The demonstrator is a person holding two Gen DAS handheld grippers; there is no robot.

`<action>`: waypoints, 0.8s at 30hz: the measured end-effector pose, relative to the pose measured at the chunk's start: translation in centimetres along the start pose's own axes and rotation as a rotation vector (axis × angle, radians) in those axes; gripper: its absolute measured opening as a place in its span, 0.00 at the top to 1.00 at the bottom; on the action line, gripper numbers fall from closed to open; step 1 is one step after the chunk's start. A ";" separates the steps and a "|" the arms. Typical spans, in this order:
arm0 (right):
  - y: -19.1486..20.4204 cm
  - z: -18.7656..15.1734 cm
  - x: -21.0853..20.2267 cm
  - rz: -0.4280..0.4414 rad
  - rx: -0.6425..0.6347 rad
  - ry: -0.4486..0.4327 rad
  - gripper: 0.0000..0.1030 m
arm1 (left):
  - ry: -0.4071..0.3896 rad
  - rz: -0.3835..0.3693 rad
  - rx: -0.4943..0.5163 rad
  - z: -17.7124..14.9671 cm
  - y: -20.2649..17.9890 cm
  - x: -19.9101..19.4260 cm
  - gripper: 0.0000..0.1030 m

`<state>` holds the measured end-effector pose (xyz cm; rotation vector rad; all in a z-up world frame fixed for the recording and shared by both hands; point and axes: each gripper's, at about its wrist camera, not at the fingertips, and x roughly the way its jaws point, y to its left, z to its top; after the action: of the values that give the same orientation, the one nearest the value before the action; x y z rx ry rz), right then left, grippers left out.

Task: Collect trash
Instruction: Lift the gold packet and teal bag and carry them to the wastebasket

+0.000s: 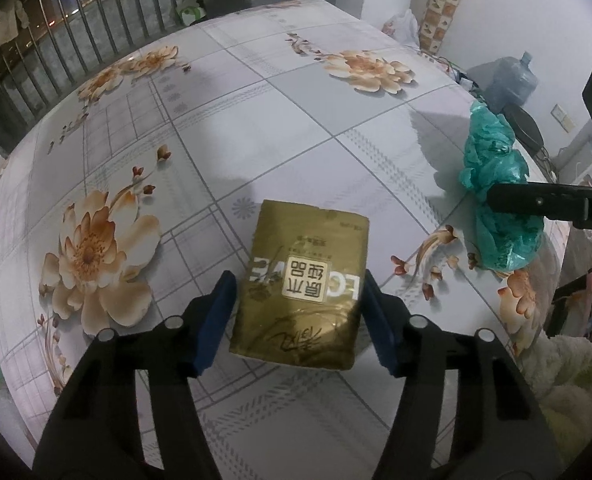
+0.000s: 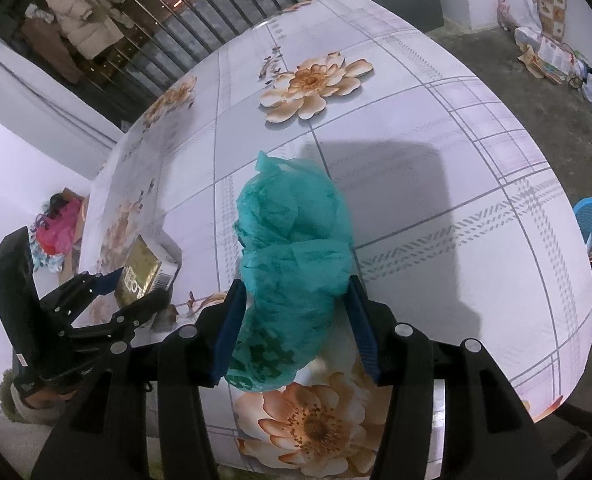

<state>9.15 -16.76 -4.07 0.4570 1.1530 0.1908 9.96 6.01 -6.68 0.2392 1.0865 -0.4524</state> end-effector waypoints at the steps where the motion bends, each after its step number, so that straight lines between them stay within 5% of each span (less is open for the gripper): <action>1: 0.0 0.0 0.0 0.000 0.000 0.000 0.51 | -0.002 0.000 0.001 0.0 0.0 0.0 0.46; 24: -0.3 0.2 -0.8 0.027 0.018 -0.023 0.58 | -0.011 0.007 0.004 0.0 -0.1 -0.2 0.50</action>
<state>9.03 -17.36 -3.48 0.4902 1.1270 0.1986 9.78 5.98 -6.47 0.2443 1.0733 -0.4492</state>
